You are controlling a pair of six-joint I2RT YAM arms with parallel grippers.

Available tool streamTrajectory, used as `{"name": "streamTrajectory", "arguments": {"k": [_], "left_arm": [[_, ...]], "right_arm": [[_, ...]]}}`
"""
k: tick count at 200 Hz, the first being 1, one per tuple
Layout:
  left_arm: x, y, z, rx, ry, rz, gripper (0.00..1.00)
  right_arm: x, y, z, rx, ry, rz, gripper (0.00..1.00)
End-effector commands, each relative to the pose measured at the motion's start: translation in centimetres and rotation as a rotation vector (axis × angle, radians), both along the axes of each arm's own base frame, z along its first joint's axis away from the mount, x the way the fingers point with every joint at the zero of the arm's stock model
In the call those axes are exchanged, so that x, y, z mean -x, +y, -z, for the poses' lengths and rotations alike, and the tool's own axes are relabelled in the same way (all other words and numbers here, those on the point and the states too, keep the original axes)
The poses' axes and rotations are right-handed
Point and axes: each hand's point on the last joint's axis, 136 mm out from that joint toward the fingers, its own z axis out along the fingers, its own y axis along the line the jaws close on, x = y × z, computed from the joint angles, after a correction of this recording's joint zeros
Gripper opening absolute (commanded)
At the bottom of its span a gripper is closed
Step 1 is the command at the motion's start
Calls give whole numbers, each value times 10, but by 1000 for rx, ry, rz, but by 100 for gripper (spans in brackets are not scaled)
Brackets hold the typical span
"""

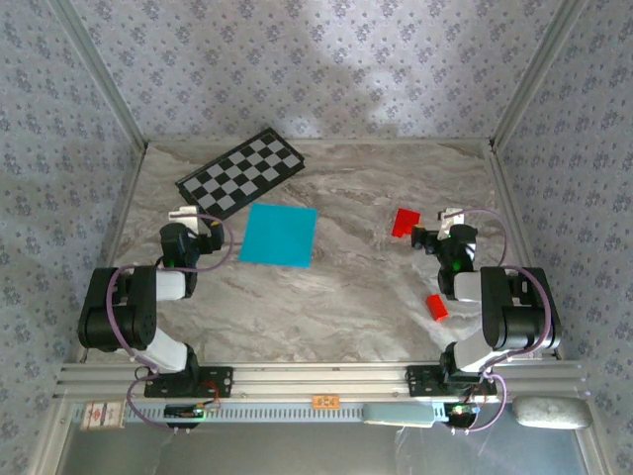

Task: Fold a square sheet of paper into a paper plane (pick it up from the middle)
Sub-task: Move the square sheet of paper to the center of the table.

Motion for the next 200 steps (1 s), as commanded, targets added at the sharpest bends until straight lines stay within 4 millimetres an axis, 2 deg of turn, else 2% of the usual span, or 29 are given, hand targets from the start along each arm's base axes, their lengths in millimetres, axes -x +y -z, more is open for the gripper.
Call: {"name": "streamTrajectory", "arguments": {"k": [1,36,59,81,103,121,146,159,187,191,194,200], "left_arm": [[-1,3,-13,-1,-22,-24,100],[11,13,-51,17,-22,-93,100],[19,11,-83,103,-35,-118,100],[26,2,-108,241,-27,-130,100],[30,-14,-122,362,17,-87,100],[32,-21,-124,437,47,-89,100],[35,-32,-116,498,90,-52,100],[36,-37,-110,520,114,-32,100],[37,-42,-98,540,151,-23,100],[38,-42,-97,543,155,-24,100],[37,-42,-97,543,155,-25,100],[38,-42,-94,546,161,-26,100]], "right_arm": [[-3,5,-12,16,-28,-42,100],[2,5,-54,46,-34,-2,100],[3,5,-84,-47,-35,63,100],[2,18,-95,-186,37,88,100],[-4,37,-97,-303,126,86,100],[-12,74,-95,-413,220,-23,100],[-18,141,-90,-473,341,-195,100],[-17,184,-85,-481,397,-293,100],[-16,261,-59,-489,523,-384,97],[-12,271,-50,-494,553,-399,95],[-16,283,-57,-504,543,-424,94],[-15,299,-53,-508,565,-453,93]]}}
